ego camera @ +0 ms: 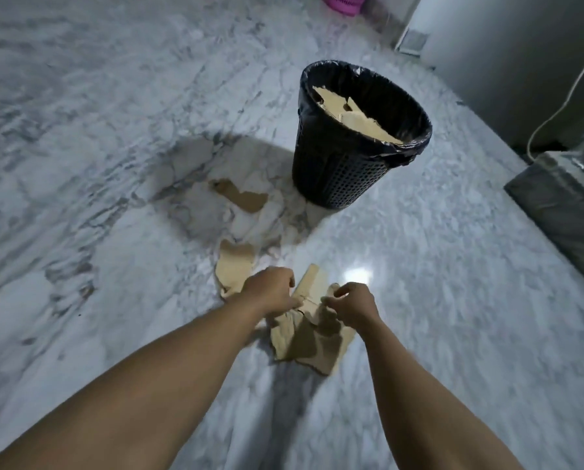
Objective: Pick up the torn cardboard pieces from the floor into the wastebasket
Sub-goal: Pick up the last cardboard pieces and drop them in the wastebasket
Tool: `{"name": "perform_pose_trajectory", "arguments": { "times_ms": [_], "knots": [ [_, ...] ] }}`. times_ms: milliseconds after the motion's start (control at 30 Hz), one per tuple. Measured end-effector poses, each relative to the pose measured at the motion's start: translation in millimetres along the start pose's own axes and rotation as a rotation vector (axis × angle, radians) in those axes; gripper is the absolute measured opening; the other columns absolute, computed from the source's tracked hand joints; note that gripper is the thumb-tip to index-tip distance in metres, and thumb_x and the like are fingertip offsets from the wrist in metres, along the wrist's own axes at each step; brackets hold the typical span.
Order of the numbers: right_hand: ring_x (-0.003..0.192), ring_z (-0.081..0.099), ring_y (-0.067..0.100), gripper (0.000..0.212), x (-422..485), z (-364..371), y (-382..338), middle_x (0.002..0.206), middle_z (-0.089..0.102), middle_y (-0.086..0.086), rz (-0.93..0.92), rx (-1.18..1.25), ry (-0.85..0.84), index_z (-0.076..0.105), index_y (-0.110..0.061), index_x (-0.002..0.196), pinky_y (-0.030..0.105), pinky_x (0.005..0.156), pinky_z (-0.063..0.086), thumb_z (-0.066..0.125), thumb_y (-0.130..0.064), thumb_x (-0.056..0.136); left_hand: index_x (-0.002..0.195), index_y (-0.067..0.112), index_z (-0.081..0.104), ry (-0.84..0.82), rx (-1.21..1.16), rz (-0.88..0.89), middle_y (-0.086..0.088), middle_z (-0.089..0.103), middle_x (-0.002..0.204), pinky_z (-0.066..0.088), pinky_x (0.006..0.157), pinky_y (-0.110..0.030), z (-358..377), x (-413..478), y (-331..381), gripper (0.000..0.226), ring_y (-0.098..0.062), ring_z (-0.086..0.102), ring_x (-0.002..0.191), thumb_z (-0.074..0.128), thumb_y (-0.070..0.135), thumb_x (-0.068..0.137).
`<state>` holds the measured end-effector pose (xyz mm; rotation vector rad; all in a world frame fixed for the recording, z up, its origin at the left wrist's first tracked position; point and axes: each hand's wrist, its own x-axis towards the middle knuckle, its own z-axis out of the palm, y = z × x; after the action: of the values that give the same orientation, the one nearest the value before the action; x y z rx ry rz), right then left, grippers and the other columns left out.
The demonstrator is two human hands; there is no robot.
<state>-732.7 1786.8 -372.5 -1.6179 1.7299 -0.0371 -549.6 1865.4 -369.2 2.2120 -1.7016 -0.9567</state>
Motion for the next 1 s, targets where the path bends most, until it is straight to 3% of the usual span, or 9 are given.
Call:
{"name": "perform_pose_trajectory", "arguments": {
  "times_ms": [100, 300, 433, 567, 700, 767, 867, 933, 1000],
  "knots": [
    [0.055, 0.061, 0.015, 0.031, -17.3, 8.7, 2.9, 0.066, 0.067, 0.004, 0.044, -0.192, -0.174, 0.068, -0.006, 0.076, 0.023, 0.051, 0.048, 0.085, -0.032, 0.073, 0.11, 0.025, 0.062, -0.084, 0.286, 0.044, 0.001, 0.059, 0.114, 0.036, 0.091, -0.044, 20.7, -21.1, -3.3, 0.065, -0.026, 0.048, 0.113, 0.076, 0.065, 0.061],
    [0.078, 0.066, 0.027, 0.035, -12.2, 12.0, -0.9, 0.078, 0.064, 0.01, -0.014, -0.07, -0.01, 0.064, -0.003, 0.087, 0.032, 0.064, 0.053, 0.076, -0.035, 0.081, 0.107, 0.024, 0.058, -0.005, 0.462, 0.041, -0.001, 0.051, 0.112, 0.029, 0.09, -0.043, 31.5, -29.3, 4.2, 0.045, -0.026, 0.04, 0.11, 0.074, 0.039, 0.067],
    [0.064, 0.058, 0.02, 0.037, 1.0, 17.3, -8.3, 0.067, 0.056, 0.003, -0.003, 0.031, 0.035, 0.056, -0.008, 0.077, 0.027, 0.055, 0.044, 0.074, -0.04, 0.083, 0.092, 0.026, 0.048, 0.002, 0.393, 0.049, 0.0, 0.06, 0.106, 0.029, 0.087, -0.044, 29.4, -22.5, 7.0, 0.023, -0.025, 0.045, 0.106, 0.067, 0.035, 0.082],
    [0.074, 0.059, 0.023, 0.055, 12.0, 29.6, -14.9, 0.088, 0.061, 0.006, 0.027, 0.117, 0.058, 0.054, -0.009, 0.101, 0.028, 0.048, 0.037, 0.08, -0.05, 0.076, 0.102, 0.022, 0.054, -0.213, 0.081, 0.061, 0.004, 0.06, 0.103, 0.043, 0.077, -0.032, 2.8, -25.5, 9.0, 0.051, -0.018, 0.054, 0.094, 0.089, 0.031, 0.065],
    [0.081, 0.057, 0.021, 0.065, 6.6, 42.3, -16.3, 0.086, 0.055, -0.001, 0.022, -0.041, 0.1, 0.036, -0.015, 0.116, 0.034, 0.059, 0.047, 0.083, -0.027, 0.073, 0.102, 0.013, 0.062, -0.284, 0.02, -0.02, -0.004, 0.065, 0.1, 0.049, 0.07, -0.03, -40.7, -23.0, -15.6, 0.031, -0.025, 0.062, 0.092, 0.079, 0.028, 0.081],
    [0.084, 0.054, 0.024, 0.061, 7.1, 49.6, -20.9, 0.091, 0.059, 0.002, 0.001, -0.188, 0.16, 0.037, -0.015, 0.117, 0.035, 0.063, 0.044, 0.078, -0.022, 0.072, 0.105, 0.01, 0.068, -0.313, -0.053, -0.109, -0.008, 0.069, 0.101, 0.053, 0.069, -0.033, -55.7, -23.5, -34.9, 0.021, -0.025, 0.066, 0.09, 0.07, 0.025, 0.09],
    [0.08, 0.053, 0.022, 0.044, 9.1, 51.4, -31.8, 0.092, 0.065, 0.001, 0.025, -0.275, 0.156, 0.054, -0.014, 0.103, 0.029, 0.058, 0.038, 0.078, -0.02, 0.067, 0.117, 0.012, 0.068, -0.37, 0.026, -0.159, -0.006, 0.068, 0.111, 0.051, 0.085, -0.035, -59.9, -24.8, -54.1, 0.029, -0.024, 0.064, 0.101, 0.067, 0.027, 0.092],
    [0.078, 0.059, 0.021, 0.033, 7.6, 48.1, -35.0, 0.089, 0.068, 0.002, 0.031, -0.363, 0.144, 0.063, -0.016, 0.087, 0.027, 0.06, 0.044, 0.082, -0.026, 0.062, 0.112, 0.014, 0.069, -0.375, 0.075, -0.158, -0.005, 0.068, 0.109, 0.05, 0.085, -0.033, -49.4, -25.8, -55.3, 0.027, -0.025, 0.063, 0.102, 0.069, 0.03, 0.089],
    [0.082, 0.06, 0.023, 0.027, 8.5, 48.3, -34.8, 0.092, 0.066, 0.002, -0.009, -0.409, 0.146, 0.062, -0.018, 0.086, 0.03, 0.067, 0.047, 0.077, -0.03, 0.067, 0.103, 0.021, 0.069, -0.294, 0.15, -0.158, -0.005, 0.064, 0.11, 0.05, 0.088, -0.037, -31.9, -24.3, -55.0, 0.027, -0.027, 0.059, 0.106, 0.073, 0.038, 0.082]
  ]
}}
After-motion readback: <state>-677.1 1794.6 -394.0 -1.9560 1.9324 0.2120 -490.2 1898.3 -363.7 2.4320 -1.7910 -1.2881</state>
